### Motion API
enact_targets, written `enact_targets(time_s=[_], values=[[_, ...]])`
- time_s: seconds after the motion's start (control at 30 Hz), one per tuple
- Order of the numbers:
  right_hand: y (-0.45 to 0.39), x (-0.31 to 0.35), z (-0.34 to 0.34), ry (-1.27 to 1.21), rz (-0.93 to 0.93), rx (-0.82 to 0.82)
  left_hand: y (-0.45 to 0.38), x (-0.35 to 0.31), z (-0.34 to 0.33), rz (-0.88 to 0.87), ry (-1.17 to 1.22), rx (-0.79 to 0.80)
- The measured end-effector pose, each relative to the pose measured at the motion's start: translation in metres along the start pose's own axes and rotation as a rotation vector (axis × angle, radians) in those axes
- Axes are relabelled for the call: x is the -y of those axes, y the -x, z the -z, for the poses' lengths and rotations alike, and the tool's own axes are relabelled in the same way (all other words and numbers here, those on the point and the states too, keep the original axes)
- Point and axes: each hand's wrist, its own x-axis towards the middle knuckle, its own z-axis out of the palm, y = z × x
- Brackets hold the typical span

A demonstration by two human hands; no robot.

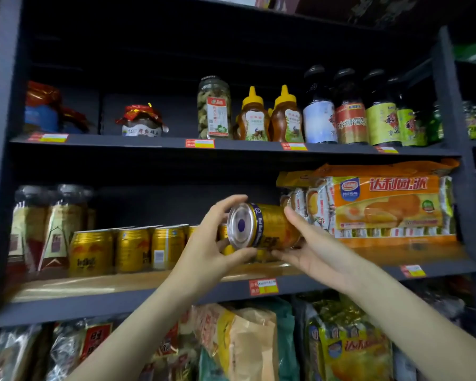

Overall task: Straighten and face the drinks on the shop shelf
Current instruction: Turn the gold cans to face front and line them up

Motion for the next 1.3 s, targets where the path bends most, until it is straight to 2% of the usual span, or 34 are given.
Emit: enact_targets(time_s=[0.1,0.2,0.27,0.3,0.37,0.43,0.53,0.7,0.77,0.83,0.87,0.93,1.0,1.03,1.2,1.3], values=[[0.006,-0.01,-0.008,-0.156,0.026,-0.011,0.01,-0.004,0.005,0.177,0.143,-0.09],[0.01,-0.015,-0.01,-0.081,0.124,0.037,0.02,-0.011,0.005,0.416,0.454,-0.086],[0.011,-0.015,-0.01,-0.021,0.155,0.053,0.022,-0.011,0.006,0.456,0.57,-0.124],[0.011,-0.015,-0.009,-0.003,0.145,0.063,0.022,-0.01,0.007,0.436,0.533,-0.162],[0.011,-0.015,-0.008,0.016,0.072,0.084,0.021,-0.011,0.01,0.308,0.237,-0.231],[0.01,-0.017,-0.01,0.002,-0.043,0.111,0.018,-0.015,0.01,0.138,0.006,-0.224],[0.004,-0.019,-0.015,-0.027,-0.093,0.103,0.011,-0.021,0.009,0.008,-0.058,-0.154],[0.004,-0.011,-0.018,-0.134,-0.143,0.152,0.0,-0.024,0.011,-0.081,-0.084,-0.116],[0.001,-0.006,-0.016,-0.208,-0.081,0.118,-0.002,-0.02,0.009,-0.089,-0.124,-0.101],[-0.002,0.001,-0.01,-0.19,0.076,0.064,-0.004,-0.01,0.007,-0.074,-0.187,-0.055],[-0.004,0.004,-0.006,-0.094,0.184,0.036,-0.005,-0.004,0.006,-0.05,-0.193,-0.027],[-0.004,0.007,0.003,0.251,0.394,-0.019,-0.005,0.009,0.005,-0.001,-0.199,0.015],[-0.004,0.005,0.01,0.534,0.532,-0.014,-0.007,0.02,0.003,0.03,-0.209,0.034],[-0.004,0.002,0.013,0.596,0.573,0.007,-0.009,0.024,0.003,0.039,-0.205,0.038],[-0.01,0.002,0.022,0.669,0.62,0.036,-0.015,0.033,-0.001,0.041,-0.284,0.115],[-0.018,0.012,0.022,0.578,0.529,-0.066,-0.019,0.038,0.002,0.076,-0.485,0.134]])
